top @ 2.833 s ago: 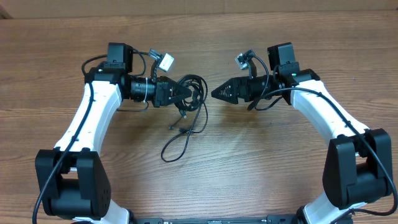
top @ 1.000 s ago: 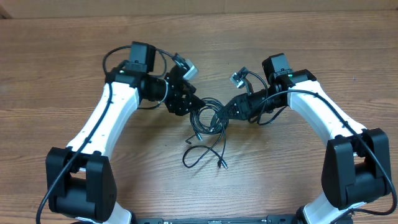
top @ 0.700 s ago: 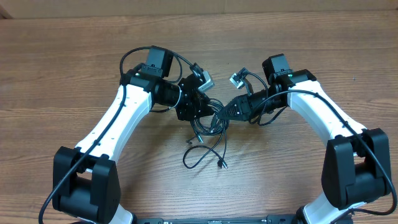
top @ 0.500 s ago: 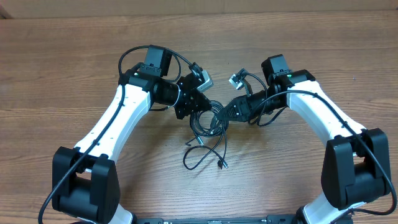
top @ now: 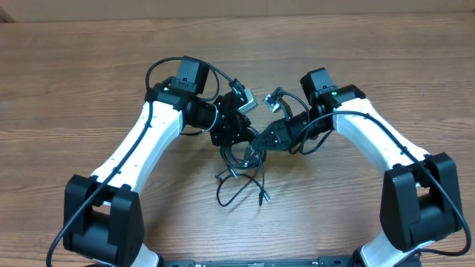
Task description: Untangle cables
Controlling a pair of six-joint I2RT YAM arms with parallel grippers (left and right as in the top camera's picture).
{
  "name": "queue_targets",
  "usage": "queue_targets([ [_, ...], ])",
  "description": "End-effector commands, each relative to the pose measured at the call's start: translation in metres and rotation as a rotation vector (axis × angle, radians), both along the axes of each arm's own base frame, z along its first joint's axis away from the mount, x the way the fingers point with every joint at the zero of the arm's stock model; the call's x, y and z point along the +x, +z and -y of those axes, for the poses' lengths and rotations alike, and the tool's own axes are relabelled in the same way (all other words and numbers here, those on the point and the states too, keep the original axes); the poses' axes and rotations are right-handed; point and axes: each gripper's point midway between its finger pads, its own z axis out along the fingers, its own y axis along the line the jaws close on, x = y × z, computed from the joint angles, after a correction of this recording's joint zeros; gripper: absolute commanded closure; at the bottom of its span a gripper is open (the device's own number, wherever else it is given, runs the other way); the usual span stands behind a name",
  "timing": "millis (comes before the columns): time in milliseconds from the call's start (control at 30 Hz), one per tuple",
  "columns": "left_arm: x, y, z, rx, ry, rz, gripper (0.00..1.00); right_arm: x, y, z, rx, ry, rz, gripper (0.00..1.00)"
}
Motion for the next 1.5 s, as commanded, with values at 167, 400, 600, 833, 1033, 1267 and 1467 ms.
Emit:
queue_targets([
  [167,-0.004,0.001,0.004,0.036,-0.017,0.019,0.77,-0.002,0.003,-0.002,0.034,0.009,-0.005,0.96],
  [400,-0.018,-0.005,0.011,0.072,-0.082,0.031,0.76,-0.002,0.003,-0.002,0.034,0.009,-0.005,0.96],
  [600,-0.018,-0.011,0.009,0.119,-0.079,0.042,0.96,-0.003,0.003,-0.002,0.032,0.009,-0.012,0.96],
  [833,-0.014,-0.013,0.006,0.139,-0.045,0.028,0.96,-0.002,0.002,-0.001,0.022,0.006,-0.009,0.67],
  [1033,0.048,-0.032,-0.046,0.36,0.499,-0.061,0.96,0.012,-0.017,0.019,-0.114,-0.093,-0.05,0.0],
  [1267,0.083,-0.028,-0.087,0.236,1.035,-0.355,0.96,0.039,-0.032,0.032,-0.245,-0.286,-0.128,0.0],
  [1467,0.088,-0.03,-0.116,0.098,1.453,-0.721,0.96,0.056,-0.027,0.014,-0.226,-0.391,-0.177,0.0],
])
